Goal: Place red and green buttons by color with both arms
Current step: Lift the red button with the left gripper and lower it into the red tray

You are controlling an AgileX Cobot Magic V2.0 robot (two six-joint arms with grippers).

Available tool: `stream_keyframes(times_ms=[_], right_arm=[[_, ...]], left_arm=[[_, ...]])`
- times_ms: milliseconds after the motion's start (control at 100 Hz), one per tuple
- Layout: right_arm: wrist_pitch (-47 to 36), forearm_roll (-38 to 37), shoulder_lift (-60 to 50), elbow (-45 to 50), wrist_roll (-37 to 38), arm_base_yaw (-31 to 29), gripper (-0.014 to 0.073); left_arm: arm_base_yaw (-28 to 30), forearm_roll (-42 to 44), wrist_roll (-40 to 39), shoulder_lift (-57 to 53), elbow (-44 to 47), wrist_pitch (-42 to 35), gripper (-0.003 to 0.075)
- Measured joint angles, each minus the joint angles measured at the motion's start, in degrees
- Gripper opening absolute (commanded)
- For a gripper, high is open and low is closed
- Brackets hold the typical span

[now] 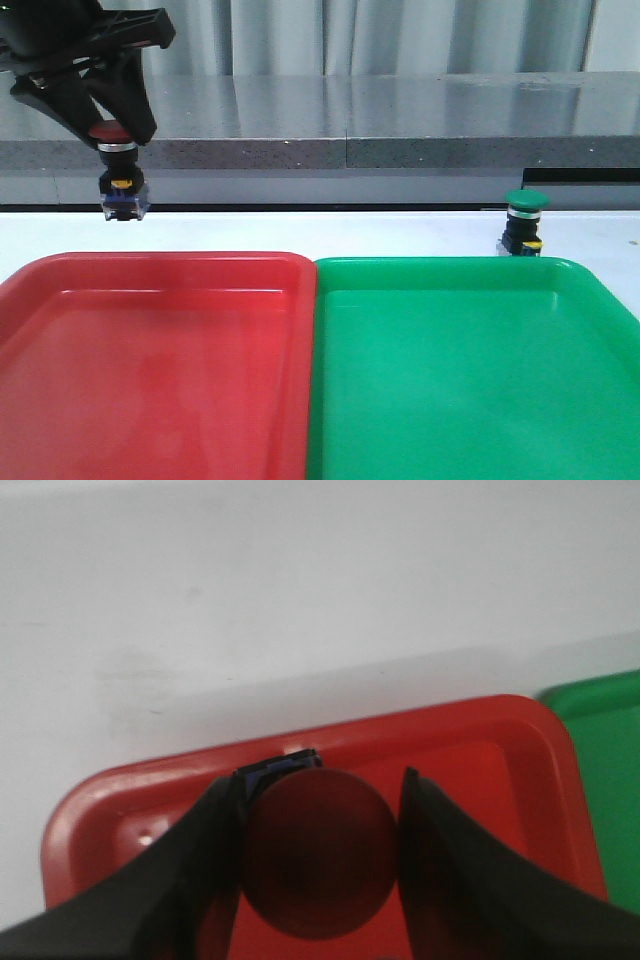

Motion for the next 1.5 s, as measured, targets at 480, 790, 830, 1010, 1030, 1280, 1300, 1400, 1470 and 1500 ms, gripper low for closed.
stream_keyframes(times_ms=[480, 790, 830, 1010, 1030, 1280, 1300, 1400, 1470, 1500], right_arm=[[0.0, 0.0, 0.0, 0.0, 0.0, 0.0, -0.0064], [0.0, 0.0, 0.0, 0.0, 0.0, 0.0, -0.0064], [0.0, 0.0, 0.0, 0.0, 0.0, 0.0, -0.0064], [0.0, 0.0, 0.0, 0.0, 0.0, 0.0, -0.0064], [0.0, 0.0, 0.0, 0.0, 0.0, 0.0, -0.0064], [0.0, 0.0, 0.0, 0.0, 0.0, 0.0, -0.0064], [0.0, 0.0, 0.0, 0.0, 0.0, 0.0, -0.0064], [0.0, 0.0, 0.0, 0.0, 0.0, 0.0, -0.0064], [0.0, 0.0, 0.0, 0.0, 0.0, 0.0, -0.0064], [0.0, 0.0, 0.0, 0.0, 0.0, 0.0, -0.0064]], left_arm=[[-9.76, -1.41, -3.26, -5.41, 20.29, -10.34, 0.0114], [-9.95, -1.74, -3.32, -5.59, 24.09, -14.58, 0.0143], [-9.95, -1.74, -3.32, -5.59, 24.08, -14.56, 0.0164], [-9.95, -1.82, -3.32, -5.59, 24.21, -14.7, 0.0382], [-9.95, -1.88, -3.32, -5.59, 24.21, -14.7, 0.041], [-9.95, -2.1, -3.91, -5.59, 24.21, -14.72, 0.0503], [-9.95, -2.1, -3.98, -5.59, 24.21, -14.72, 0.0503], [-9.95, -2.1, -4.02, -5.59, 24.21, -14.82, 0.0503], [-9.95, -2.1, -4.17, -5.72, 24.21, -14.82, 0.0503], [-9.95, -2.1, -4.31, -5.81, 24.21, -14.82, 0.0503]])
